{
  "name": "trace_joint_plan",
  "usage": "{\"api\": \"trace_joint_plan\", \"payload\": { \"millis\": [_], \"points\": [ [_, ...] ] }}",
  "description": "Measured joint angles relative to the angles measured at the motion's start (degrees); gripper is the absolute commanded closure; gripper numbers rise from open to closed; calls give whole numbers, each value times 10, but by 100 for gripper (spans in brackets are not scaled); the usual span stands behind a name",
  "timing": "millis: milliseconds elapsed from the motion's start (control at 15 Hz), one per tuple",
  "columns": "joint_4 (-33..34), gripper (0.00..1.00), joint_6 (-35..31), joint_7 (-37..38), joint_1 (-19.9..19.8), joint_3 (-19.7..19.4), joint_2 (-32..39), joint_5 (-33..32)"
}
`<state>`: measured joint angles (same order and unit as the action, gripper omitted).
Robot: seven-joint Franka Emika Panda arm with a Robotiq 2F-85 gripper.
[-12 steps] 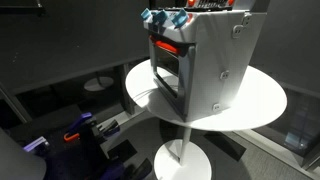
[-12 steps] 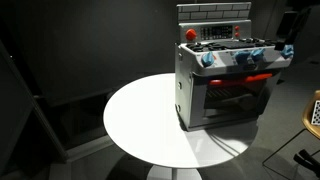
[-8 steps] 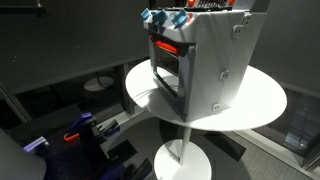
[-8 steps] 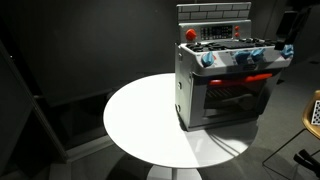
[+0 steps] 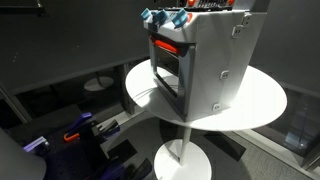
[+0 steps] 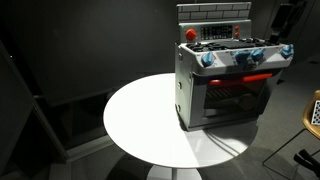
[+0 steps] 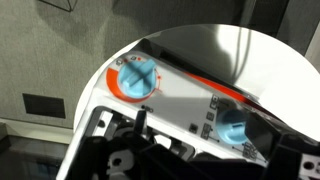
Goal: Press the top button on the right side of the stove
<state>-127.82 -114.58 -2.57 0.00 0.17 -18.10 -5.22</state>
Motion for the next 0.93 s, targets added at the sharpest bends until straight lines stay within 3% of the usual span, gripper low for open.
{"api": "trace_joint_plan", "payload": {
  "millis": [400, 933],
  "points": [
    [55, 0, -64, 3, -4, 1, 19, -28],
    [100, 0, -158, 43, -27, 0, 81, -125]
  ]
}}
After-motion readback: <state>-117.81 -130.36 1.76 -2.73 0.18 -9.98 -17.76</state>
